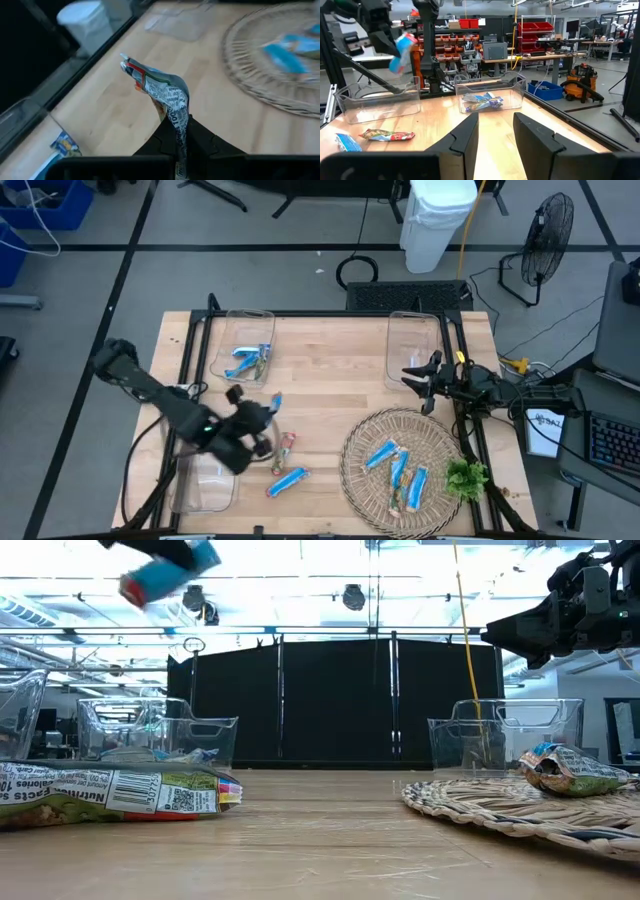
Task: Pick and place Granola Bars by type
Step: Put the orange granola bar into the bottom transparent bin
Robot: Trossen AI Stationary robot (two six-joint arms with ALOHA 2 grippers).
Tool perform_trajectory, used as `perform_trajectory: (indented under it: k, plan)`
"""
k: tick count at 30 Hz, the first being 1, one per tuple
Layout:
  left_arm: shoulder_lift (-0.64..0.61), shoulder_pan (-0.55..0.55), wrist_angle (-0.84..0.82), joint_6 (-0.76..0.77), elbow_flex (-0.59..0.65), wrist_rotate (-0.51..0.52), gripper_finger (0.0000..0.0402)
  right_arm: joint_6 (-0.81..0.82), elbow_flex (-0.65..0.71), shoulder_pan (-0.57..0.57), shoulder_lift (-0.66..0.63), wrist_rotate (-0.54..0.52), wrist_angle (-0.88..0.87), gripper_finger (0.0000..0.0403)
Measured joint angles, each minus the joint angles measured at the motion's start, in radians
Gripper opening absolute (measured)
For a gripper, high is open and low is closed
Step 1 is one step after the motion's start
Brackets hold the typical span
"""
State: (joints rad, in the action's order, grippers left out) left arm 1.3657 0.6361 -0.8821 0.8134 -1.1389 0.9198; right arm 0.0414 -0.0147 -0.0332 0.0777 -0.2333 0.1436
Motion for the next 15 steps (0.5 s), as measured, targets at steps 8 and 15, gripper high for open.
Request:
perform_trajectory:
  k: [8, 15]
  plan:
    - [-0.149, 0.202, -0.024, 0.195, 0.092, -0.1, 0.0015, 0.003, 0.0, 0.0, 0.001, -0.001, -0.001, 0.0114]
    - [-0.157, 0.234, -0.142, 0.63, 0.079, -0.427, 0.0015, 0.026, 0.0, 0.0, 0.001, -0.001, 0.001, 0.0114]
